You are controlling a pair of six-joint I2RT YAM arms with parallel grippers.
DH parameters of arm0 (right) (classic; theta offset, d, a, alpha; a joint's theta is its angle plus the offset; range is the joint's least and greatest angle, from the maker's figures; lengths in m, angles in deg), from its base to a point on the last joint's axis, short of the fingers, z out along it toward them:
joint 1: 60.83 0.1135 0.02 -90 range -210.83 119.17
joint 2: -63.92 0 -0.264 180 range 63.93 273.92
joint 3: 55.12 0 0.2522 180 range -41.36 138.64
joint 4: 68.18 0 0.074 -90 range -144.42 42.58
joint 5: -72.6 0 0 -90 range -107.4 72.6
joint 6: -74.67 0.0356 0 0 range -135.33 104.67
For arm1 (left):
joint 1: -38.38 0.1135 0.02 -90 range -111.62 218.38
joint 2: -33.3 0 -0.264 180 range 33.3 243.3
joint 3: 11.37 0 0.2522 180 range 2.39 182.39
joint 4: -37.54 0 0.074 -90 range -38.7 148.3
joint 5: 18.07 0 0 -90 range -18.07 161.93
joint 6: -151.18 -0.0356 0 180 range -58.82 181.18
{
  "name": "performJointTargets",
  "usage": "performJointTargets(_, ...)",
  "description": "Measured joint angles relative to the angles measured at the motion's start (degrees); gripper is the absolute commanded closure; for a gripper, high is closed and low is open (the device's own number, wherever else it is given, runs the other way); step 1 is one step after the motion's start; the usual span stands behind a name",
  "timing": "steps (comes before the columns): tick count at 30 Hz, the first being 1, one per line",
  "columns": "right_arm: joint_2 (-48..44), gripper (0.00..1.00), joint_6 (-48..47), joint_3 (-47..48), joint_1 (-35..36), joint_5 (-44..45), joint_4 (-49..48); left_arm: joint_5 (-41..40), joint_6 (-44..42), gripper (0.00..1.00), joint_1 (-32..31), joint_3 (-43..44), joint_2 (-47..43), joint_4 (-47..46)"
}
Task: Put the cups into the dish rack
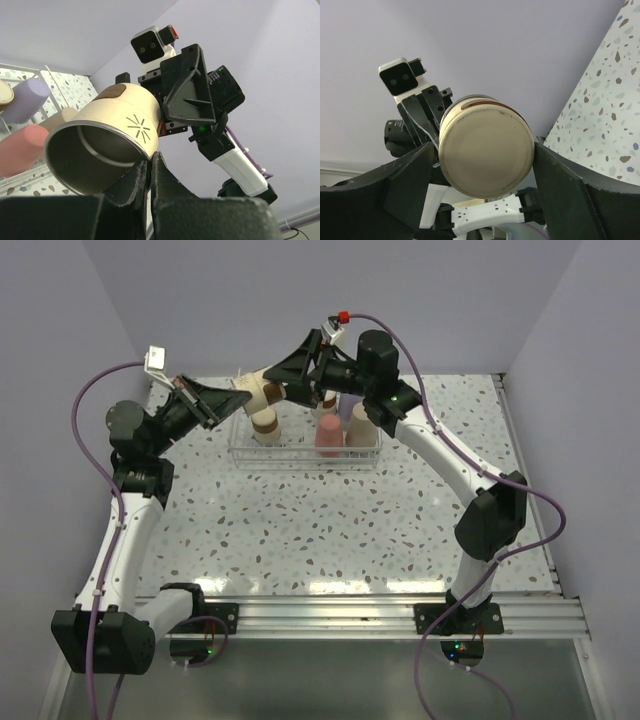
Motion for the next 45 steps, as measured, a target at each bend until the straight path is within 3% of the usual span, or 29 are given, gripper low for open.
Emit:
performJointTargets(6,0.24,0.52,0.42,0.04,0.07,-0.09,-0.39,-0.09,1.66,1.00,0.04,-0.48,0.11,-3.02)
performJointTargets(7,0.31,0.63,0.48,0.13,0.07,-0.09,-0.44,-0.07,1.86,1.00,0.07,-0.50,0.28,-3.41)
performJointTargets(8,0.37,0.69,0.44,0.13,0.07,-0.07,-0.46,0.02,2.01,0.99,0.07,-0.50,0.55,-3.87)
performJointTargets(10,0.44,0.84,0.35,0.13,0.04,0.13,-0.39,0.17,2.38,0.89,0.07,-0.57,1.09,-4.59)
performJointTargets(13,0.44,0.98,-0.79,0.22,0.07,0.00,0.92,-0.35,1.66,0.46,0.04,-0.70,1.31,-3.85)
performJointTargets(17,0.55,1.00,-4.28,1.70,0.96,-0.11,6.32,-3.34,-1.90,0.23,-0.04,-0.70,0.72,2.51)
performJointTargets(22,0.57,1.00,-9.38,3.96,-0.28,0.09,13.18,-7.17,-6.69,0.11,-0.04,-0.66,-0.98,11.56)
performJointTargets(32,2.86,1.00,-23.58,11.13,-7.72,5.81,29.03,-18.23,-17.07,0.13,-0.04,2.89,-1.33,30.49)
performJointTargets(41,11.17,1.00,-36.76,21.44,-5.77,15.54,43.91,-23.02,-22.47,0.14,-0.02,4.39,0.85,39.39)
performJointTargets(45,18.88,1.00,-42.53,32.57,-2.86,23.45,51.15,-24.20,-24.24,0.13,-0.02,4.55,1.68,41.86)
